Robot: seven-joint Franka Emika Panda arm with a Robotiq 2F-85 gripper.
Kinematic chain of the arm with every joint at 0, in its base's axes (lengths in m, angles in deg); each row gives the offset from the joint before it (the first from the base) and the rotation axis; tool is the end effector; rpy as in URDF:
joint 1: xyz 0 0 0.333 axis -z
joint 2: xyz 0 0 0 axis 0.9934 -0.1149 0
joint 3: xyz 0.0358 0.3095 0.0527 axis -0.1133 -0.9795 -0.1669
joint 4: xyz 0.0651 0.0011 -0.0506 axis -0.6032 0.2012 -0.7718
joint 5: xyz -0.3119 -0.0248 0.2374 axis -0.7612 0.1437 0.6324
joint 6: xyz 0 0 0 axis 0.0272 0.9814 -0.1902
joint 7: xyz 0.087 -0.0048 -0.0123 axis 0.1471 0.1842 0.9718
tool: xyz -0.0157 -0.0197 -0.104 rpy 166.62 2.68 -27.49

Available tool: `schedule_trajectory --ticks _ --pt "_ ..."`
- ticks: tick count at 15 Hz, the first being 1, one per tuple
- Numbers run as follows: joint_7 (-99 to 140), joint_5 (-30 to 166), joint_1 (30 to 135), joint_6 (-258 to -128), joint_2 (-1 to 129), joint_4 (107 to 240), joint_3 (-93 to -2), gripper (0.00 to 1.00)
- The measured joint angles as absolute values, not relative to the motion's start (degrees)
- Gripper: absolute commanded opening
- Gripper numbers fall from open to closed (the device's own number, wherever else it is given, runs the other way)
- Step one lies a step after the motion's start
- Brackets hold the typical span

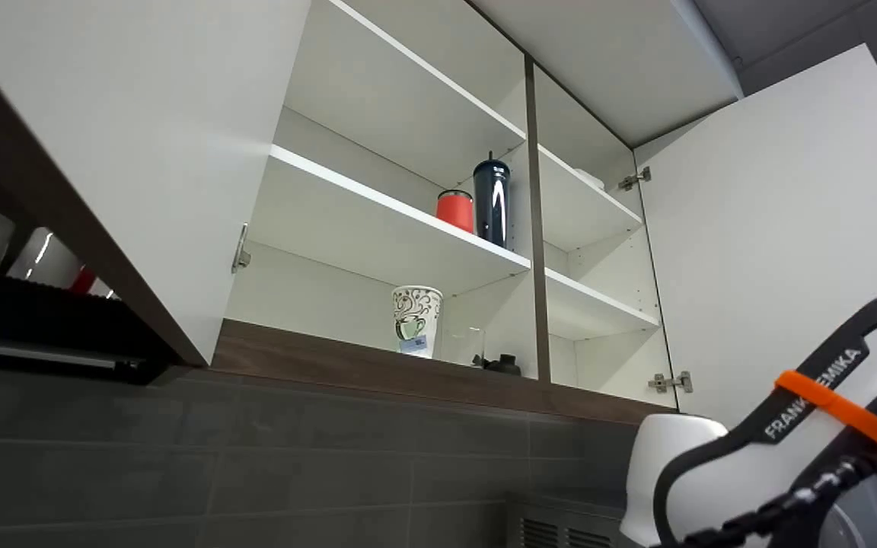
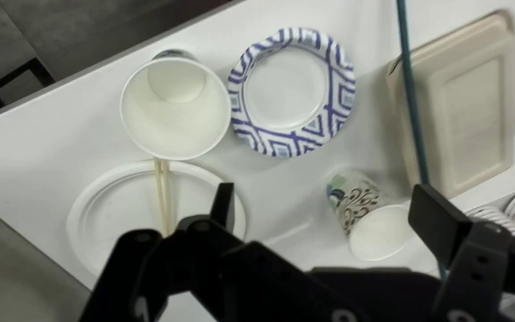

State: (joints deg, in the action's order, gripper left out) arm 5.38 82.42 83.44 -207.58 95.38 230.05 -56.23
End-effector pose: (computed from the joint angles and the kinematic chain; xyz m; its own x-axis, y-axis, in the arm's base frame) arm 0.4423 0.0313 0.3699 0.8875 -0.4159 0.1982 -0.3789 -0.9036 -0.1996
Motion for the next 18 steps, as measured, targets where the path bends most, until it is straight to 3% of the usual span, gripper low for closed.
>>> schedule_trajectory --ticks 5,9,18 --pt "-9.3 64.9 92.7 -219.8 87.6 232.7 -57.1 1.0" --pt "-14.6 56.3 96.4 -219.8 85.1 232.8 -56.8 1.0" --pt "-11.6 56.2 92.9 -210.4 80.1 229.8 -53.5 1.0"
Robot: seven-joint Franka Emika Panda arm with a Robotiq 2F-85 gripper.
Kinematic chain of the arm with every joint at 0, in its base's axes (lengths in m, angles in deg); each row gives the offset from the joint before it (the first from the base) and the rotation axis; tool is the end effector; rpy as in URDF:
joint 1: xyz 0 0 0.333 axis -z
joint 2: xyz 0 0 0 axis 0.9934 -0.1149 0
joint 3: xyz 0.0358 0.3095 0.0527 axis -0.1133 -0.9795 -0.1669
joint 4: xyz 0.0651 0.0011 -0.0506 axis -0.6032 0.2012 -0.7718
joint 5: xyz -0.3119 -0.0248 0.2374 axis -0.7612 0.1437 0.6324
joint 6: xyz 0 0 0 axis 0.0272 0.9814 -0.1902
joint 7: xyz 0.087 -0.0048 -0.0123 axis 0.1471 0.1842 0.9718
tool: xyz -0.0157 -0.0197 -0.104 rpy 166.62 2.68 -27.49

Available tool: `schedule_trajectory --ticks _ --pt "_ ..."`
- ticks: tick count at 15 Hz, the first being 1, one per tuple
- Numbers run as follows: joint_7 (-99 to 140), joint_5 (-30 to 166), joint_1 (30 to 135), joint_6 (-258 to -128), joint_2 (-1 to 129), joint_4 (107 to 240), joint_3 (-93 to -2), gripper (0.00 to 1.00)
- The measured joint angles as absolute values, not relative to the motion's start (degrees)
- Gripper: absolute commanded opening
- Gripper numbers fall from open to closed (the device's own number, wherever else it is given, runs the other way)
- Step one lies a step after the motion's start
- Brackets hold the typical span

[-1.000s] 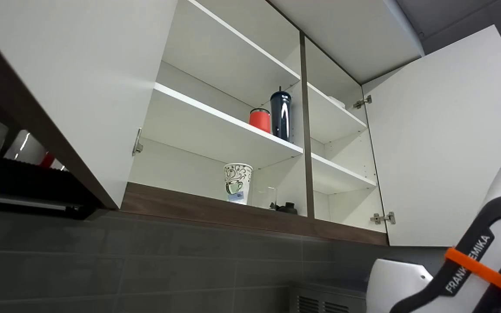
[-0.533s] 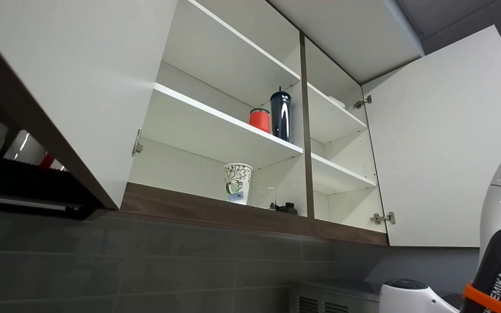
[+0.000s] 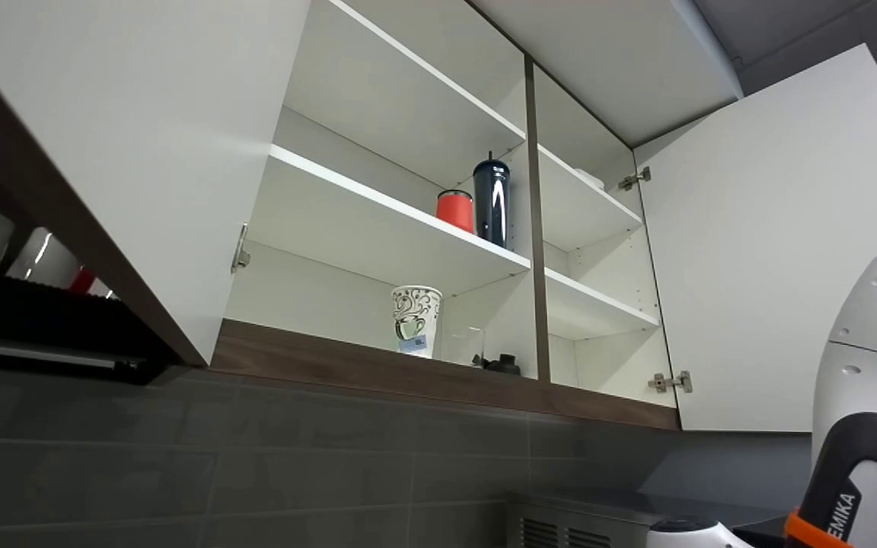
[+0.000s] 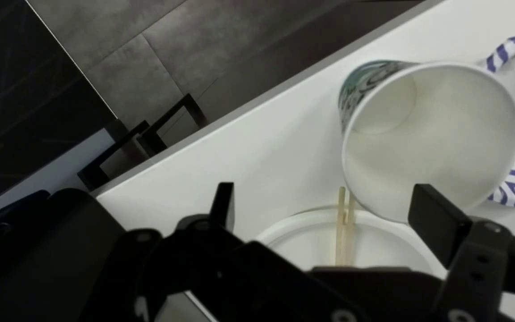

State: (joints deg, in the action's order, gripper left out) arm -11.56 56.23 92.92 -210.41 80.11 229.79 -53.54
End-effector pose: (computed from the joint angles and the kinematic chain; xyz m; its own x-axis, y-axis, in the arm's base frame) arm 0.4411 -0.0509 0.2580 0.8539 -0.5092 0.1078 -0.5180 -0.8515 0.0809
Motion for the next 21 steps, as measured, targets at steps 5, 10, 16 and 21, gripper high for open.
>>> schedule_trajectory --ticks 5,10,16,21 --pt "-7.4 59.2 90.6 -209.8 74.3 226.7 -50.8 0.5" --pt "0.4 70.1 89.8 -209.8 69.6 223.2 -50.1 0.13" --pt "5.6 76.8 89.8 -209.8 68.9 220.4 -49.8 0.01" --pt "9.0 78.3 89.8 -209.8 71.5 220.3 -49.6 0.01"
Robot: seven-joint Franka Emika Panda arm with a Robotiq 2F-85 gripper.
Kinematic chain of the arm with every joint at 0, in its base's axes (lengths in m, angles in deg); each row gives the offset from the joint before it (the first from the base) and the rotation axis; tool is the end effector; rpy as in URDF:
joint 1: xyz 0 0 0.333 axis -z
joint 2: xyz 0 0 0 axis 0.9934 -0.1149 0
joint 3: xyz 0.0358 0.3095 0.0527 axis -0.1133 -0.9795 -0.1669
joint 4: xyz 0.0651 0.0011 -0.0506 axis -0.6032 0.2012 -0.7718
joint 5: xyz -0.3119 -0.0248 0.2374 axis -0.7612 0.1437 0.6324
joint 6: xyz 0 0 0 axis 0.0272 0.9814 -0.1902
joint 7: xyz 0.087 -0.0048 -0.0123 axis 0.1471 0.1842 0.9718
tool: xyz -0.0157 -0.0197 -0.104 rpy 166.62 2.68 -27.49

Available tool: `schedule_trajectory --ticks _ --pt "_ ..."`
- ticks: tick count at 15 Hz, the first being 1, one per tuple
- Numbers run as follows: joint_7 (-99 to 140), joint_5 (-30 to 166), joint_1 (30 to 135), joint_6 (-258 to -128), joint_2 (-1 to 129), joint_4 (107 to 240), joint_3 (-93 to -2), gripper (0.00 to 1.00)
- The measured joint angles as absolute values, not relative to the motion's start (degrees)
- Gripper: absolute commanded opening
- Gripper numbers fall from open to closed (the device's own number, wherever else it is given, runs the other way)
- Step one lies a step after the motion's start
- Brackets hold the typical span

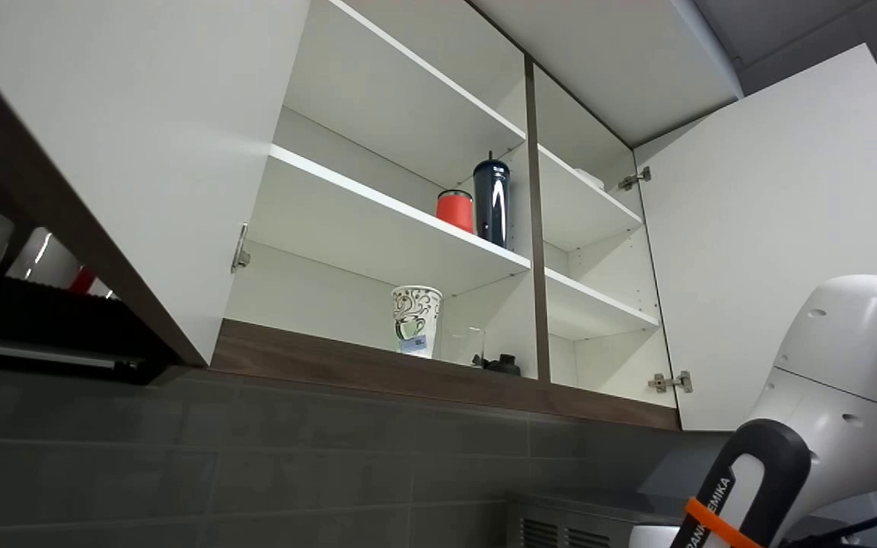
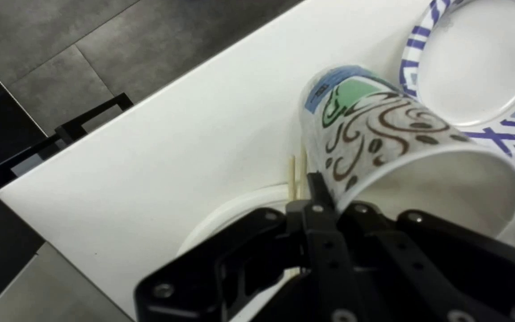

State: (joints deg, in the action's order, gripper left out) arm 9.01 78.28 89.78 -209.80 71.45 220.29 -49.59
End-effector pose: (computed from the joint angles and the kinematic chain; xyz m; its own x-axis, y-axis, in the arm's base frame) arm 0.4900 -0.0753 0.2465 0.8604 -0.5083 0.0354 -0.5050 -0.8599 -0.0747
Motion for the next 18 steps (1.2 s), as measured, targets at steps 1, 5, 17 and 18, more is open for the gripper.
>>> schedule_trajectory --ticks 1,5,17,18 --pt "10.1 78.7 89.8 -209.8 72.5 220.5 -49.6 0.01" --pt "14.7 79.9 88.6 -211.4 77.3 222.6 -50.3 0.01" --pt "32.3 90.1 82.0 -228.8 77.7 228.8 -57.7 0.01" --pt "32.6 90.4 82.0 -230.6 76.9 228.8 -57.9 0.01"
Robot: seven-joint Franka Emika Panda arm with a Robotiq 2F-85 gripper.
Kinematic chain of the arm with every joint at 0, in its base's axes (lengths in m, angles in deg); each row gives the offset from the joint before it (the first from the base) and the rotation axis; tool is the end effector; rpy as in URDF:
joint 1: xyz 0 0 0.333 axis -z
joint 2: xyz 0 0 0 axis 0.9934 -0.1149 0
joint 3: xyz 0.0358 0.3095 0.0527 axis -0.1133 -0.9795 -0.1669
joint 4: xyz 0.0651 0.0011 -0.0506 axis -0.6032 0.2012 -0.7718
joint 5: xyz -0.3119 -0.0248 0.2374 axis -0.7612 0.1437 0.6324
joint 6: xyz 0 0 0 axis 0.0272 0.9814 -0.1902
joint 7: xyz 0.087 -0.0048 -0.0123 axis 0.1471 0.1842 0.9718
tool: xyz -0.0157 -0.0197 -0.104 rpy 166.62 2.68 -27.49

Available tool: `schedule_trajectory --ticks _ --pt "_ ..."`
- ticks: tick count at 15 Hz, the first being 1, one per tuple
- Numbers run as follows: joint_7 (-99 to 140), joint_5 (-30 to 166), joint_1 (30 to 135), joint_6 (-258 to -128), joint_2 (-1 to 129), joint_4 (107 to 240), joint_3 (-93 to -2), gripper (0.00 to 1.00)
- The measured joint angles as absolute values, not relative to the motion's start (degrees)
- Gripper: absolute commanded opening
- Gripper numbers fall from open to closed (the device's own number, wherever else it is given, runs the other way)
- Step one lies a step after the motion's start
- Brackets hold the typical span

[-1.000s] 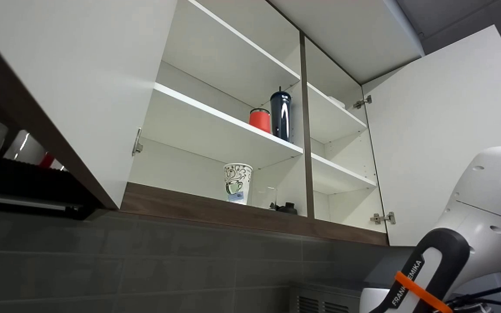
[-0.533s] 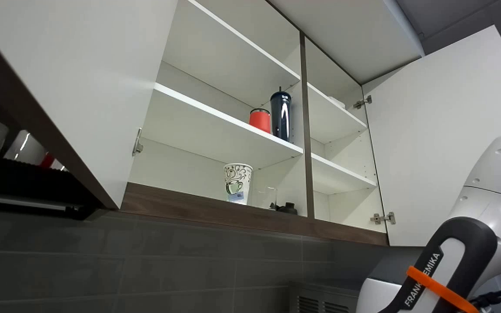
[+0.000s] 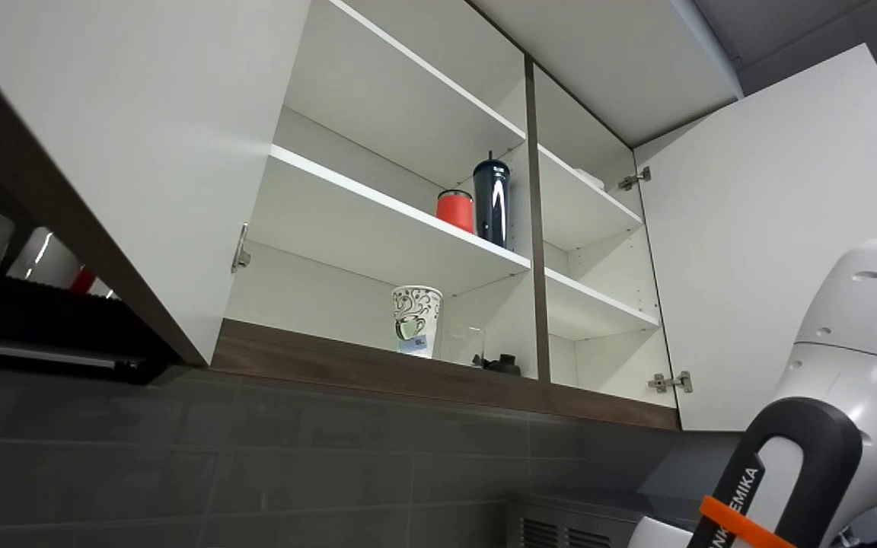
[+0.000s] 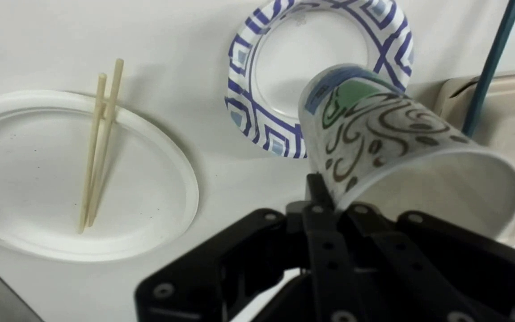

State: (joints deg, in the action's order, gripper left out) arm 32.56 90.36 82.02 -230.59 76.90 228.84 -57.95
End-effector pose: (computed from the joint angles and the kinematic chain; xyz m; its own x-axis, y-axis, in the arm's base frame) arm 0.4729 0.0404 0.2747 0.9341 -0.0769 0.3485 -0.0371 -0.9921 -0.1195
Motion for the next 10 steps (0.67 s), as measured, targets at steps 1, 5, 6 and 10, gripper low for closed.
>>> schedule_trajectory --ticks 1,5,6,10 --pt "32.6 90.6 82.0 -232.8 75.8 228.8 -58.1 0.01" --pt "32.6 90.6 82.1 -238.9 70.8 227.8 -58.1 0.01" --pt "32.6 90.5 82.1 -239.2 69.6 227.5 -57.9 0.01" --pt "32.6 90.5 82.2 -239.3 66.2 225.8 -57.3 0.42"
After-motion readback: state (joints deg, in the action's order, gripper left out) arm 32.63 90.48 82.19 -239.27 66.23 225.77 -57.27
